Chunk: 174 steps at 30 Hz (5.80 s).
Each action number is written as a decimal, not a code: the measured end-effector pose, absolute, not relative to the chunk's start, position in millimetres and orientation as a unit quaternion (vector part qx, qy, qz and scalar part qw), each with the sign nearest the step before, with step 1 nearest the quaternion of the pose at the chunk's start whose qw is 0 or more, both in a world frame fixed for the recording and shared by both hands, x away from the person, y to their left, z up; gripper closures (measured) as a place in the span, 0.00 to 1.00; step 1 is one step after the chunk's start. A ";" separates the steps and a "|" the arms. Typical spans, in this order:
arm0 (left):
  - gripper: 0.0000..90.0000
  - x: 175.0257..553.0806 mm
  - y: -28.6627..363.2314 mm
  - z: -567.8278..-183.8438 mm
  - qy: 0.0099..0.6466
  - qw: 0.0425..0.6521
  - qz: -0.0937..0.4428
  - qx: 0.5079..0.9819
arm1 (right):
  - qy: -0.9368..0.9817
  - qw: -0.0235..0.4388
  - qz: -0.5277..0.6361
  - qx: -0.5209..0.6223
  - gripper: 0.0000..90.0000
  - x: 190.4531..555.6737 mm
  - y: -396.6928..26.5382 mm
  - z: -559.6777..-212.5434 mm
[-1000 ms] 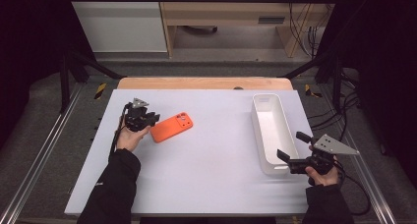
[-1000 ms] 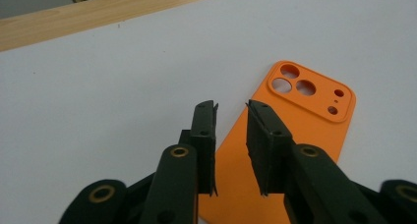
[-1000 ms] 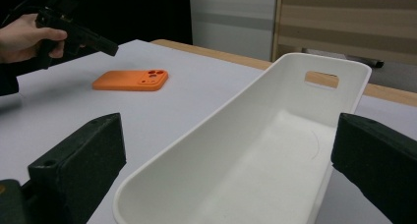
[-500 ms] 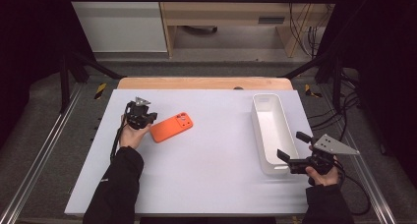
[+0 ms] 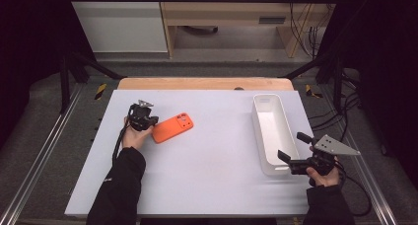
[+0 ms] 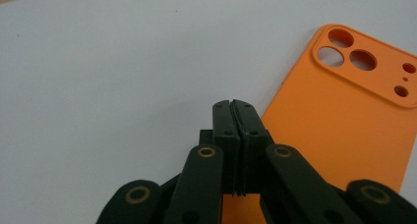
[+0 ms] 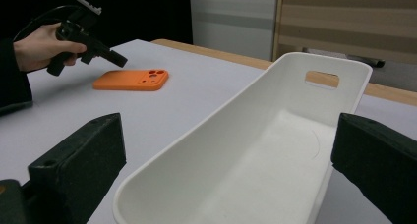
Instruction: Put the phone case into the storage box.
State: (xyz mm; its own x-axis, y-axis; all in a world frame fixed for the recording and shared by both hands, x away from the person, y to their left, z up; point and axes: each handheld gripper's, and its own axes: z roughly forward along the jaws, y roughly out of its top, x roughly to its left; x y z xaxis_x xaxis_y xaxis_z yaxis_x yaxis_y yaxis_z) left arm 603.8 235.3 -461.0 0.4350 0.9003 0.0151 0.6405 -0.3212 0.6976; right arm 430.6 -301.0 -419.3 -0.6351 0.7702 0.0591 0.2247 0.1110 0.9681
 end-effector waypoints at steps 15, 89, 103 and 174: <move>1.00 604.3 236.2 -463.4 0.490 0.307 0.200 0.791 | 0.705 0.240 0.566 0.352 0.00 430.5 -300.8 -419.2; 0.42 539.0 223.9 -391.3 0.401 0.425 0.194 0.788 | 0.700 0.243 0.572 0.353 0.00 429.0 -303.8 -417.1; 0.12 535.8 210.3 -362.1 0.366 0.440 0.196 0.797 | 0.699 0.241 0.573 0.354 0.00 428.8 -303.1 -417.3; 0.01 593.1 169.3 -435.1 0.402 0.317 0.146 0.846 | 0.701 0.241 0.573 0.350 0.00 429.2 -303.6 -416.8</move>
State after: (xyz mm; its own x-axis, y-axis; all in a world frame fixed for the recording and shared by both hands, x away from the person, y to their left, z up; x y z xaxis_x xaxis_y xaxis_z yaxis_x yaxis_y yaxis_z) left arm 593.1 169.3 -435.1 0.6335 0.7737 -0.0080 0.5889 -0.4755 0.6536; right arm 429.2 -303.6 -416.8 -0.6379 0.7675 0.0630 0.2149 0.0988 0.9716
